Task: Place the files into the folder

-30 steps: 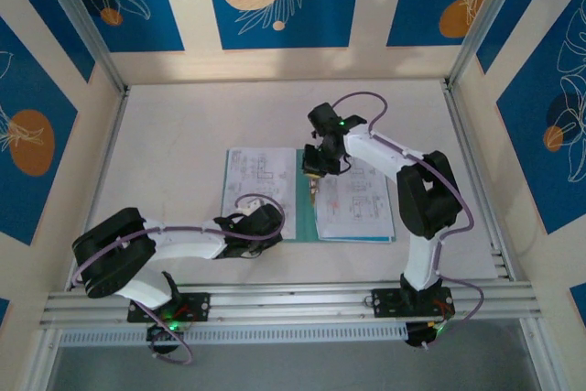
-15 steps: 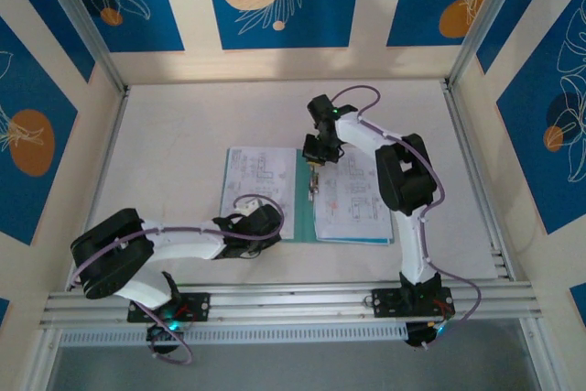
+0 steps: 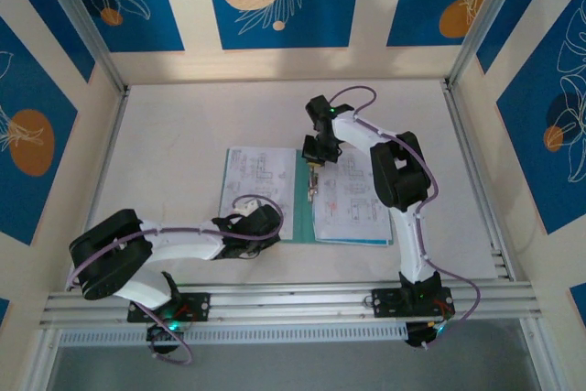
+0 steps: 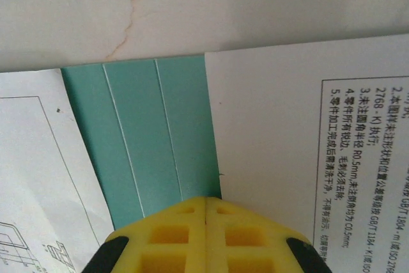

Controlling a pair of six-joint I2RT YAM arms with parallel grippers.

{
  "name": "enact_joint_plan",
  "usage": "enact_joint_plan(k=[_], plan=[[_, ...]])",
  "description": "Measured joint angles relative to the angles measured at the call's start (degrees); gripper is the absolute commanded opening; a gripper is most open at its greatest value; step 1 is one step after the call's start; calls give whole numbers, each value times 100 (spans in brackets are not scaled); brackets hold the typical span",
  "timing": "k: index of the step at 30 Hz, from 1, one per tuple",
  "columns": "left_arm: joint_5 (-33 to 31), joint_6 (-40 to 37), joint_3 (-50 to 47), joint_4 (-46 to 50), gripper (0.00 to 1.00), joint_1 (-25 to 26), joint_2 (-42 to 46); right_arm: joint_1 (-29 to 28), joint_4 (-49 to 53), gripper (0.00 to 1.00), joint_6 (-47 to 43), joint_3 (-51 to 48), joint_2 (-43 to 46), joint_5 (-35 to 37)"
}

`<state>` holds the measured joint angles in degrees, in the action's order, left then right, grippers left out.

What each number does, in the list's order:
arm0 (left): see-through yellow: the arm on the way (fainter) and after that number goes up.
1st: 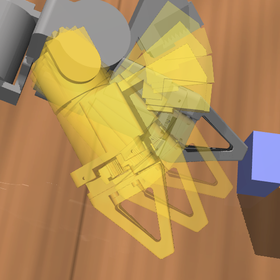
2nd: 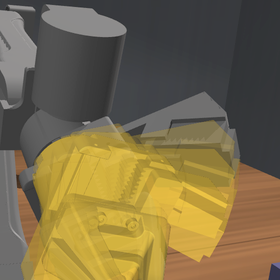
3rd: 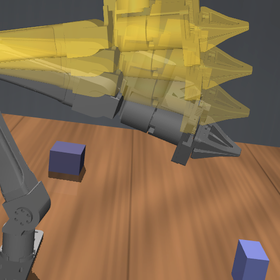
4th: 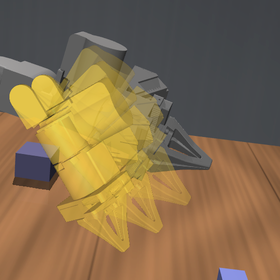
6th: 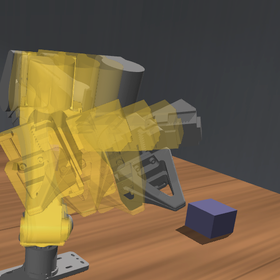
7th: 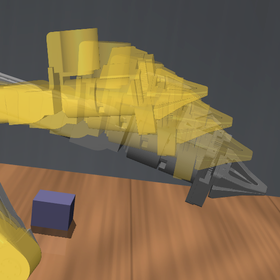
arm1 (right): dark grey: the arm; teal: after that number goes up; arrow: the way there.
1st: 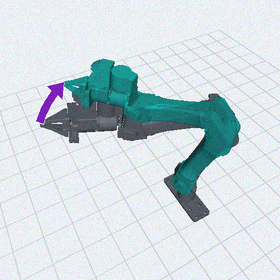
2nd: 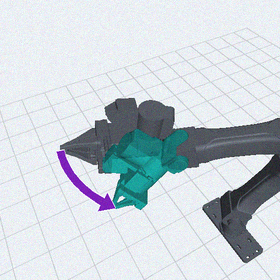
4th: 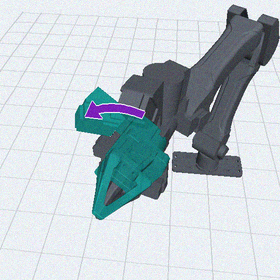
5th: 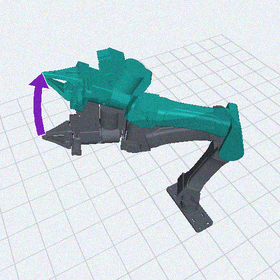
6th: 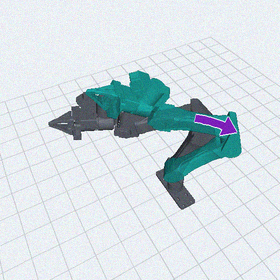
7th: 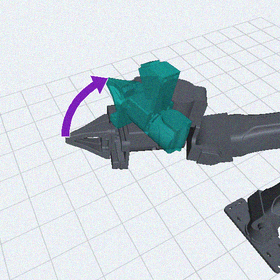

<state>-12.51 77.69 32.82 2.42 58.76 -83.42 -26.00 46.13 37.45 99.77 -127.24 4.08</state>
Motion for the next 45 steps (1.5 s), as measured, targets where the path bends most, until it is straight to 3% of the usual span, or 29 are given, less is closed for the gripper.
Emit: enact_joint_plan(k=[8, 21, 37, 40, 45], plan=[[0, 22, 0, -7, 0, 4, -7, -94, -98, 5, -59, -68, 44, -2], [-68, 114, 0, -4, 0, 44, -13, -234, -262, 5, -39, -680, 820, -48], [-127, 186, -17, -15, 0, 74, -13, -833, -507, 5, 328, -2074, 2107, -92], [-131, 245, -55, -83, 0, 76, -11, -892, -560, 7, 468, -2398, 2424, -87], [-223, 490, -131, -247, 0, 153, -7, -669, -789, 21, 1040, -3270, 3473, -76]])
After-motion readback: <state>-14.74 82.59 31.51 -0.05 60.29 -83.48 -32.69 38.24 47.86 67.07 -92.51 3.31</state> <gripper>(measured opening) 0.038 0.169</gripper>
